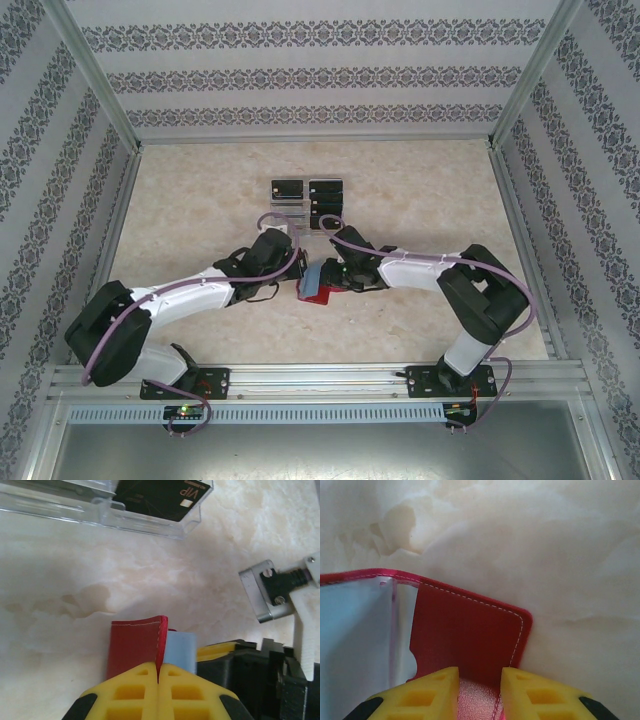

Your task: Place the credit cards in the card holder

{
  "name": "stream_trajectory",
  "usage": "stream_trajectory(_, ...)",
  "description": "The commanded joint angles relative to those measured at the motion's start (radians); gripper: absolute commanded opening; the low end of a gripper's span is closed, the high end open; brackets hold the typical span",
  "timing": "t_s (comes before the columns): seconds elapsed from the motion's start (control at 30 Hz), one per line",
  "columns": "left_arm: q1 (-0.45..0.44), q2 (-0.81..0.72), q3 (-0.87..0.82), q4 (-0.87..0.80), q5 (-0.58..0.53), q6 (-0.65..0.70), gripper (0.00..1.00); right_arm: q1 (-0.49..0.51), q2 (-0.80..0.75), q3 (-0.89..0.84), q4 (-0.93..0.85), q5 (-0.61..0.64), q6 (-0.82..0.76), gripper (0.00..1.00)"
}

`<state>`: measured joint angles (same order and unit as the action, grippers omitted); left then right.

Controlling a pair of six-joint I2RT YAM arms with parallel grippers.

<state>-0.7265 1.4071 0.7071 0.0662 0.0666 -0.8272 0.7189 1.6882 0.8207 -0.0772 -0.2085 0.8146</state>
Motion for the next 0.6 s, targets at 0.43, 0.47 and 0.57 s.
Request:
stream_trajectory(0.43,-0.013,-0.048,-0.093,0.051,-0.104,-0.081,0.0,-0.055,-0.127,-0.047,-0.122,0.051,-0.038,0.39)
stream_trajectory(0.47,-0.013,-0.061,-0.096,0.034,-0.121,-0.079,0.0,-0.056,-0.161,-0.053,-0.149,0.066,-0.042,0.41)
stream_trajectory(0.57,-0.013,-0.091,-0.099,-0.013,-0.162,-0.069,0.0,-0.051,-0.248,-0.061,-0.204,0.093,-0.049,0.43)
